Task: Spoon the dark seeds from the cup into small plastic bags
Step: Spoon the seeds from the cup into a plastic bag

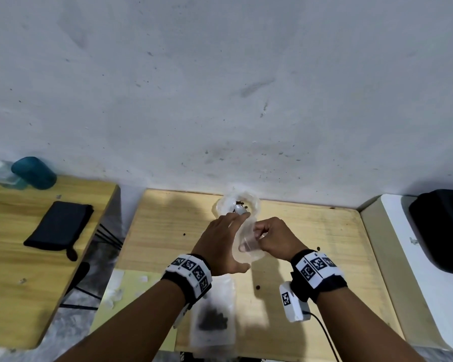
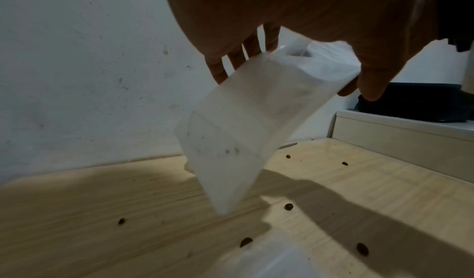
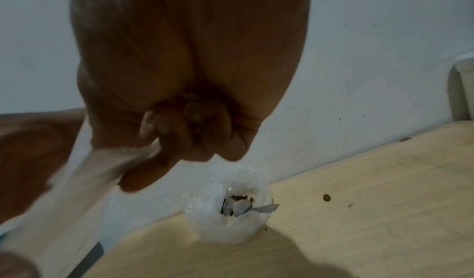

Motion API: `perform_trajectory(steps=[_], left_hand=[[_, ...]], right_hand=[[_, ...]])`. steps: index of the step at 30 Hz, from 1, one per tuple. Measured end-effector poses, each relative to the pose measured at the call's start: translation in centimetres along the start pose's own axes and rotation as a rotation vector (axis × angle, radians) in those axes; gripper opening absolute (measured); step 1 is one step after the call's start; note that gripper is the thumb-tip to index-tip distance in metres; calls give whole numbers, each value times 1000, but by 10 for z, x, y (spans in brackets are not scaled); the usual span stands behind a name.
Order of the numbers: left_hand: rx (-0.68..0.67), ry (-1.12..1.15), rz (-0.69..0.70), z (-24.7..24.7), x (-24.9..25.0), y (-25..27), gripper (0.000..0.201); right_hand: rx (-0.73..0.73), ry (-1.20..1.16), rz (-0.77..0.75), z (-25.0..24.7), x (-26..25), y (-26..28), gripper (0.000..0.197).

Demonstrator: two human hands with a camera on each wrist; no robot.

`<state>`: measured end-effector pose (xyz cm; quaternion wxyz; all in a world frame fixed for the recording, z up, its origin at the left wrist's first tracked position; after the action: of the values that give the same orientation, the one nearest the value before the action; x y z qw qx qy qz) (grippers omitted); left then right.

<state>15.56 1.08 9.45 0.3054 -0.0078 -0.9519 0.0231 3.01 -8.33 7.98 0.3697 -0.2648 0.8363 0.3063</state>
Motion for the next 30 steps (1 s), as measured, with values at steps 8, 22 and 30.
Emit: perform_trajectory(steps=[8, 22, 30], left_hand=[[16, 55, -45, -4, -12, -4, 96], [45, 183, -64, -14, -29, 6, 81], [7, 356, -175, -21, -59, 13, 73]], right_hand=[[189, 124, -22, -2, -7, 3, 35], [220, 120, 143, 17, -18, -3, 32], [128, -189, 173, 26, -26, 1, 26]])
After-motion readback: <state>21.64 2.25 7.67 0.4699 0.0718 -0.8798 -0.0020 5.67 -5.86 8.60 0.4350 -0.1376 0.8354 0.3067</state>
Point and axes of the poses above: each hand's wrist, its own y-axis away from the middle knuckle, its own z-axis out of the palm, x = y × z, the point moved 5 cm from there along -y, towards the middle knuckle, and after that the axes turned 4 degrees about y, right-handed, at the moved point
